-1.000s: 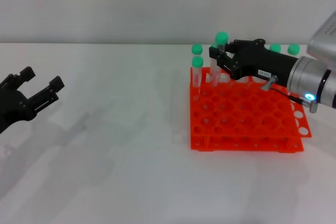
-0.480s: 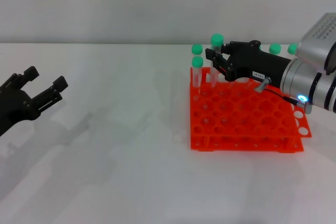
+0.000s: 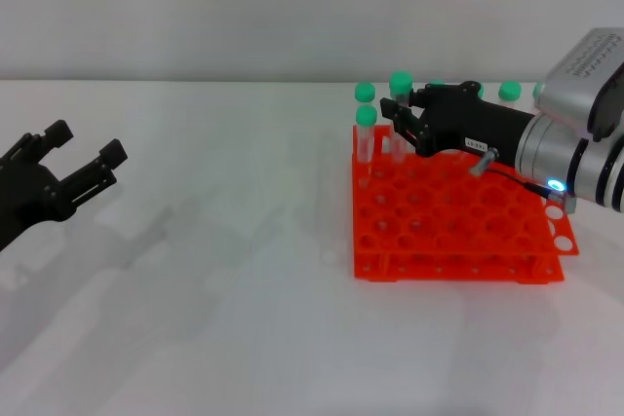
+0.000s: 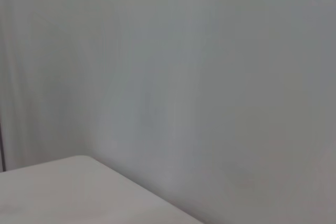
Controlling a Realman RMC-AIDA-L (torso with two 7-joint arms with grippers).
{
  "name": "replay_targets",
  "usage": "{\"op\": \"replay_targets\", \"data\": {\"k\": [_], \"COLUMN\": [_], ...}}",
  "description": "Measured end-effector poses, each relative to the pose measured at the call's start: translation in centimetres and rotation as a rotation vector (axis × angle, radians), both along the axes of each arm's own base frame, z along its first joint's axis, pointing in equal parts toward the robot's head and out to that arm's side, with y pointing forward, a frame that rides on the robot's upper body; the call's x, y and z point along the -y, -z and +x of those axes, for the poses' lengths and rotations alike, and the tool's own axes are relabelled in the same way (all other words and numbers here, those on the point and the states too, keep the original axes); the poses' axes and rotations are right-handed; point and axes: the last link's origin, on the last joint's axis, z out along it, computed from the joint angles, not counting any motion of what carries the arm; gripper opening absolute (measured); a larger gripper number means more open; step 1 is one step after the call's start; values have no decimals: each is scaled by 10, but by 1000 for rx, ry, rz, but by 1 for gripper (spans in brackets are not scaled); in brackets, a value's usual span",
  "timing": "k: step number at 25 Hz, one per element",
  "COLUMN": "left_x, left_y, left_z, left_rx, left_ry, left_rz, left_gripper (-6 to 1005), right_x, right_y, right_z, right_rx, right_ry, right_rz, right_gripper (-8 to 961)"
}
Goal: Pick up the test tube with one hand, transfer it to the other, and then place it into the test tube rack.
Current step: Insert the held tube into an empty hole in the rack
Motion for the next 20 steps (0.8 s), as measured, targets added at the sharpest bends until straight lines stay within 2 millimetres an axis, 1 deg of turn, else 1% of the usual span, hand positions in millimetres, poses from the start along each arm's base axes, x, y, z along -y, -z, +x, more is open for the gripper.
{"op": "replay_targets", "data": {"k": [20], "left_x": [-7], "left_y": [0], "left_z": [4], "left_rx": [-5], "left_ry": [10], "left_rz": [0], "left_gripper": [894], "right_x": [-4], "right_y": [1], "right_z": [8], "right_rx": [41], "right_ry": [44], "right_rz": [22], "right_gripper": [294]}}
